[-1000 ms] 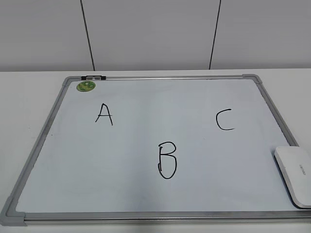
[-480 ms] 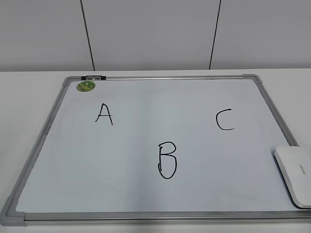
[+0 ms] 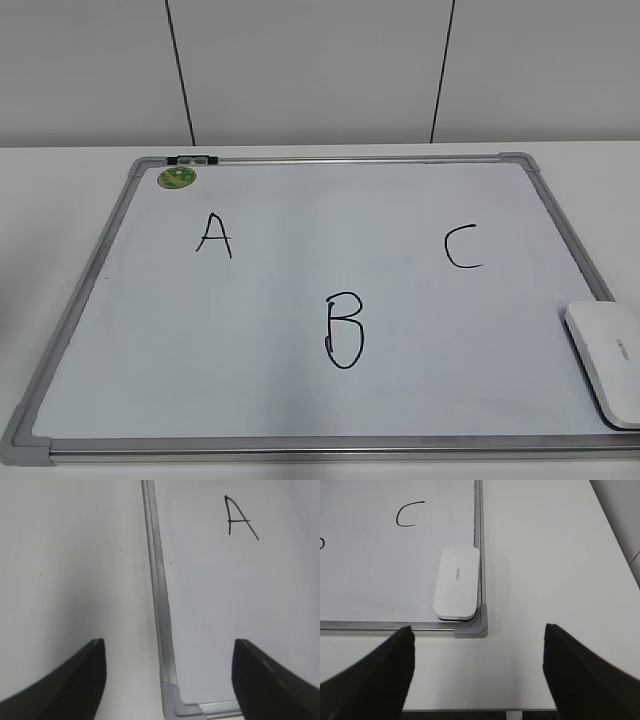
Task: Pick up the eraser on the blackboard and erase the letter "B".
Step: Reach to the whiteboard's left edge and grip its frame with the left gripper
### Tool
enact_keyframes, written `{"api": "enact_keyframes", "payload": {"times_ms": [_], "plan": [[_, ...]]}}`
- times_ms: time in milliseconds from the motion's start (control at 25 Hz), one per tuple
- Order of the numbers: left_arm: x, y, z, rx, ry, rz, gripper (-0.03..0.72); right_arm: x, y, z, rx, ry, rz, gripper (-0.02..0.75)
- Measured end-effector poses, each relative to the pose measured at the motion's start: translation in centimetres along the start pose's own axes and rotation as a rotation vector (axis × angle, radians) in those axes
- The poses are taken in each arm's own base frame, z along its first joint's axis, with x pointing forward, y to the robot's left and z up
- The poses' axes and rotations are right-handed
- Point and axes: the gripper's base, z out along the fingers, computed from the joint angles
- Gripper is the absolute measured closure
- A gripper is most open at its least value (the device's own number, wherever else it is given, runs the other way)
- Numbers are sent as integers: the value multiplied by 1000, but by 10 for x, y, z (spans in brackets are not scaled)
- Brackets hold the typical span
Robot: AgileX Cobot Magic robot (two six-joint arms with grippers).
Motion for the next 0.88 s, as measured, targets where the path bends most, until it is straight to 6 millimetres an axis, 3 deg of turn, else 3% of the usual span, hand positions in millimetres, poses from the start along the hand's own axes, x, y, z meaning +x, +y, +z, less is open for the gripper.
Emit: {"api": "enact_keyframes", "payload": {"times_ms": [360, 680, 880], "plan": [[-61, 9, 91, 3, 246, -27, 101, 0, 0, 0, 0, 0, 0, 145], [-76, 17, 169, 13, 439, -32, 160, 0, 0, 0, 0, 0, 0, 145], [-80, 22, 207, 18, 484, -20, 219, 0, 0, 0, 0, 0, 0, 146]]}}
